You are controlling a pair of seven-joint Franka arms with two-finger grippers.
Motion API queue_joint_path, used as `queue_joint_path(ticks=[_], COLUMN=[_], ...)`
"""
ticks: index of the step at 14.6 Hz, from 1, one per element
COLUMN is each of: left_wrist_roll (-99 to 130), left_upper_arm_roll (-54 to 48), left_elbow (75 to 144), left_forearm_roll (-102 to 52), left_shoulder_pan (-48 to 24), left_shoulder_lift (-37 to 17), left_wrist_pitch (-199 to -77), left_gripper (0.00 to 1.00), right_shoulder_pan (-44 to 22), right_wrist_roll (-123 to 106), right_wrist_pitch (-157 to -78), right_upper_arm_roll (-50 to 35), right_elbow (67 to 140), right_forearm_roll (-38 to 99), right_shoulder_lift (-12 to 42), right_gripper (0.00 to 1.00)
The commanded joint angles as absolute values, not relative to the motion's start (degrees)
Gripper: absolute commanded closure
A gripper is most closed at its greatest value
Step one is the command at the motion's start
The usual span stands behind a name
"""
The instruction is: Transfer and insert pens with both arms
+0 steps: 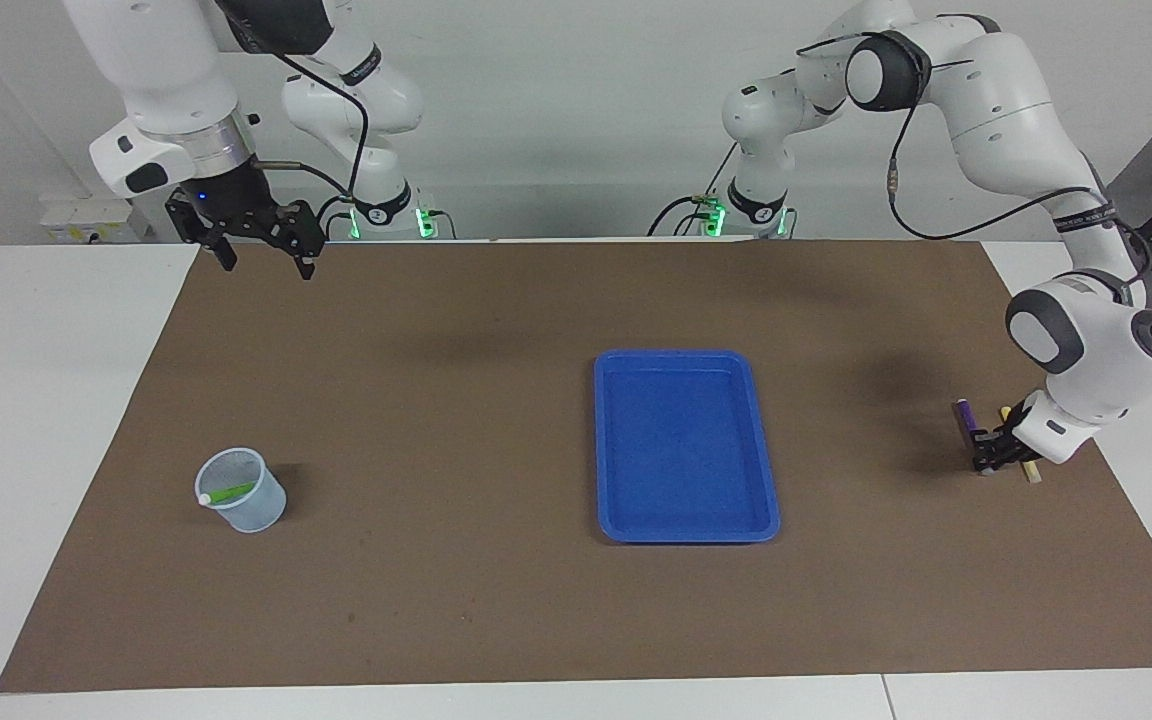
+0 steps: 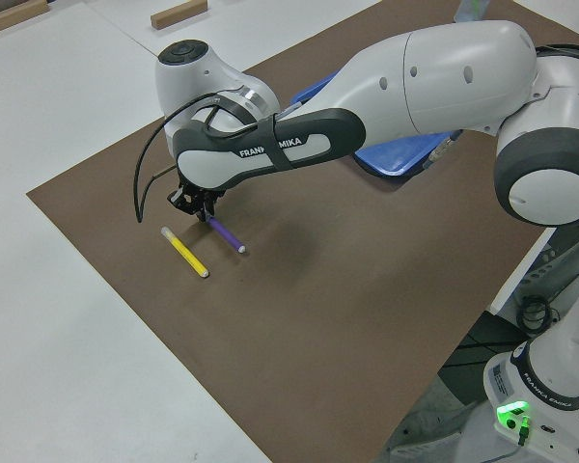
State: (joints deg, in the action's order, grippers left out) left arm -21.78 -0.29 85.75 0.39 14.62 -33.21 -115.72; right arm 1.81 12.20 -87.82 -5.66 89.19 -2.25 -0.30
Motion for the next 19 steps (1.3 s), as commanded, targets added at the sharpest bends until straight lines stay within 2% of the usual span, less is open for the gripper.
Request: queue_joint_path(ticks=[1, 5, 19], left_wrist_roll=[-19.4, -15.5, -0.7], left_upper_arm_roll=[0.1, -0.1, -0.5], left_elbow=[85.1, 83.6, 83.7], left_forearm_roll=[0.4, -1.8, -1.8], left_shoulder_pan=[14.2, 13.9, 12.7], left_shoulder_lift=[-31.0, -28.9, -15.8], left_wrist_pitch=[-112.3, -109.3, -95.5], left_gripper=[1.00, 1.00, 1.00], right_shoulder_pan=[2.4, 2.4, 2.5], right_wrist_roll=[11.1, 11.1, 11.4], right_wrist_pitch=[-88.4, -88.2, -87.8], right_upper_arm_roll=[-5.7, -5.7, -5.6], right_elbow=[91.1, 91.2, 90.6], right_forearm_roll=[-1.0, -1.0, -1.1], right_shoulder_lift=[-2.2, -2.8, -2.4], right_gripper=[0.00, 0.00, 0.00])
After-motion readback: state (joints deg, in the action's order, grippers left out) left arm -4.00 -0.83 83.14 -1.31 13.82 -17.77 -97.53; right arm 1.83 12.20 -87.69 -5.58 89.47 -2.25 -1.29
